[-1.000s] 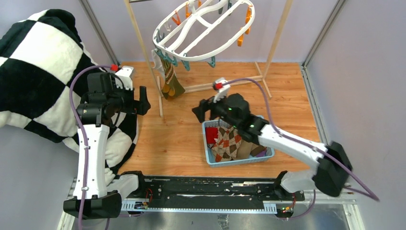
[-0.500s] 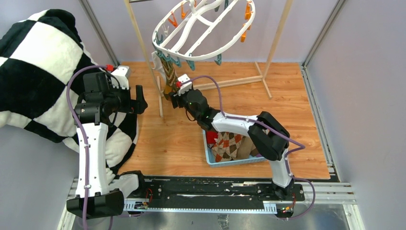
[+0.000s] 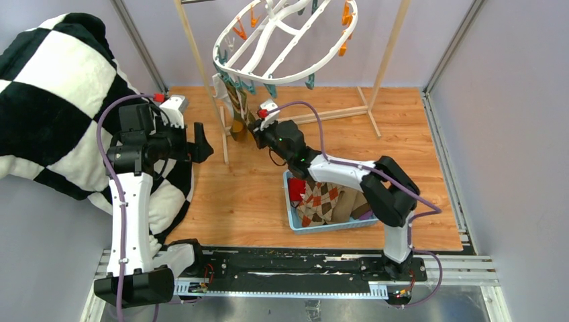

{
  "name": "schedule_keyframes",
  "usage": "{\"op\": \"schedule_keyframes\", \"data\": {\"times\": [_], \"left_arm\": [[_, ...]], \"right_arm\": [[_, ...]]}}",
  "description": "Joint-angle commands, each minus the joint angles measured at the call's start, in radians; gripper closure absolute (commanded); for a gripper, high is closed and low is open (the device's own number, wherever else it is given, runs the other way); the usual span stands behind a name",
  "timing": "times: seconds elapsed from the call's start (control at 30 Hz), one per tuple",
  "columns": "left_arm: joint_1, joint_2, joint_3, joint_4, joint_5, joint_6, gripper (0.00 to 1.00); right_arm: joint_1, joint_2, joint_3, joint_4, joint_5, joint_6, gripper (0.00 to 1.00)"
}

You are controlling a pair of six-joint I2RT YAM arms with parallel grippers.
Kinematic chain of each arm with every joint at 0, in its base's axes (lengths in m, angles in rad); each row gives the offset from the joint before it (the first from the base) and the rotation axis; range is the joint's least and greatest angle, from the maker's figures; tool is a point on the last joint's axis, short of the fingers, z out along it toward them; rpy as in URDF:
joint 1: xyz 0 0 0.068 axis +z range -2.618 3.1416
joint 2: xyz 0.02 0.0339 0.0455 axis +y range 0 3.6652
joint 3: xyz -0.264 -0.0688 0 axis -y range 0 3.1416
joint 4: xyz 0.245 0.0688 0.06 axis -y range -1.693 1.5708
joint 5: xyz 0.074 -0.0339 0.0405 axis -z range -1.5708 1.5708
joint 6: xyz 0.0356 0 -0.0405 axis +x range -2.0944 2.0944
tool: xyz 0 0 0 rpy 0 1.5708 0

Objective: Remove the socks clipped to the hanger
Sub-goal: Remove the sock from the hanger.

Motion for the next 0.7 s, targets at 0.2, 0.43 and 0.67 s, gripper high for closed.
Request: {"op": "schedule_keyframes", "data": {"times": [0.2, 0.43, 0.67], "left_arm": [[0.007, -0.028, -0.097, 0.012, 0.427, 0.034, 0.00], [-0.029, -0.047, -0.159, 0.010, 0.617, 0.062, 0.00], [-0.119, -0.051, -0.227, 0.009, 0.654, 0.097, 0.00]], "right_arm": [[-0.075, -0.331, -0.231, 0.104, -0.662, 0.470, 1.00], [-0.098, -0.264, -0.304, 0.559, -0.841, 0.907, 1.00], [-0.079, -0.206, -0.275, 0.746, -0.848, 1.069, 1.00]]}}
